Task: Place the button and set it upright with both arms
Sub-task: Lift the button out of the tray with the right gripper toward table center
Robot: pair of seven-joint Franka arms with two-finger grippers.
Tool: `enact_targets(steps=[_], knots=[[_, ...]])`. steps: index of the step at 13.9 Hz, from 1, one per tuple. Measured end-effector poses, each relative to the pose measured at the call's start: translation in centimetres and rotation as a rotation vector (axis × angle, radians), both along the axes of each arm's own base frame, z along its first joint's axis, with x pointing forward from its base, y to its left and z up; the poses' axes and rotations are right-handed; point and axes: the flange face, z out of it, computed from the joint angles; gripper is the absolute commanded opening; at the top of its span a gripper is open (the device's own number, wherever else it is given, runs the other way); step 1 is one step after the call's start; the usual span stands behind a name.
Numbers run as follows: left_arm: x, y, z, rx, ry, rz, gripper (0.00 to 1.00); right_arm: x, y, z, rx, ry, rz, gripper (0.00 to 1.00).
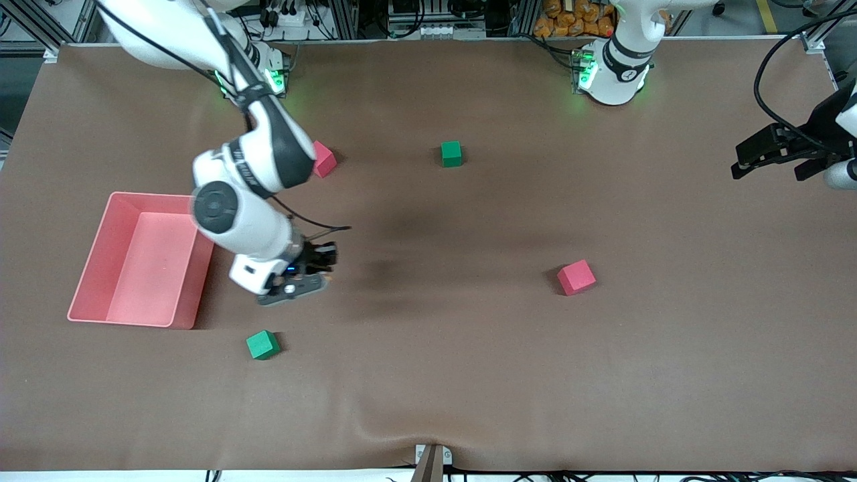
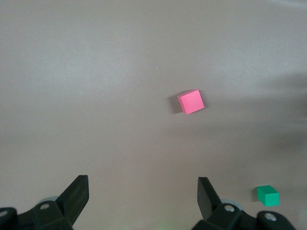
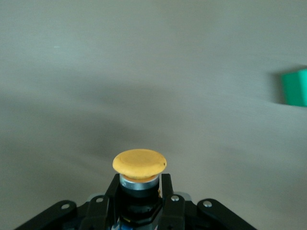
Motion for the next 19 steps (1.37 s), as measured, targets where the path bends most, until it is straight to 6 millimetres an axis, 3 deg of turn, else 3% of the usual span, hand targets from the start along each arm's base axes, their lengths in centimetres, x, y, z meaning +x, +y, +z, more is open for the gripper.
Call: enact_targets(steps=[3, 6, 12, 14, 15, 16, 18, 19], knots=[[0.2, 0.0, -0.3, 0.0, 0.006, 0.0, 1.0, -0.1, 5.1, -1.0, 0.015, -0.004, -0.024, 0.0], [0.3, 0.0, -0.6, 0.0, 0.01, -0.001, 1.0, -0.4, 8.3, -2.9, 0.016, 0.018, -0.084, 0.0], [0.5, -0.1, -0.9, 0.0, 0.015, -0.002, 1.0, -4.0, 15.0, -8.5, 0.02, 0.02, -0.106, 0.02], [0.6, -0.1, -1.0, 0.0, 0.017, -0.002, 1.0, -5.1, 16.5, -9.7, 0.015, 0.018, -0.082, 0.11], [0.6, -0.1, -1.1, 0.0, 0.018, -0.002, 1.0, -5.7, 17.3, -10.2, 0.016, 0.015, -0.076, 0.22], [0.6, -0.1, -1.1, 0.0, 0.019, -0.002, 1.0, -6.5, 18.3, -10.8, 0.015, 0.013, -0.086, 0.27], [0.7, -0.2, -1.2, 0.0, 0.021, -0.003, 1.0, -7.6, 19.8, -12.9, 0.013, -0.012, -0.113, 0.35], [0.8, -0.3, -1.4, 0.0, 0.024, -0.004, 1.0, -7.9, 20.2, -14.2, 0.009, -0.027, -0.117, 0.45]])
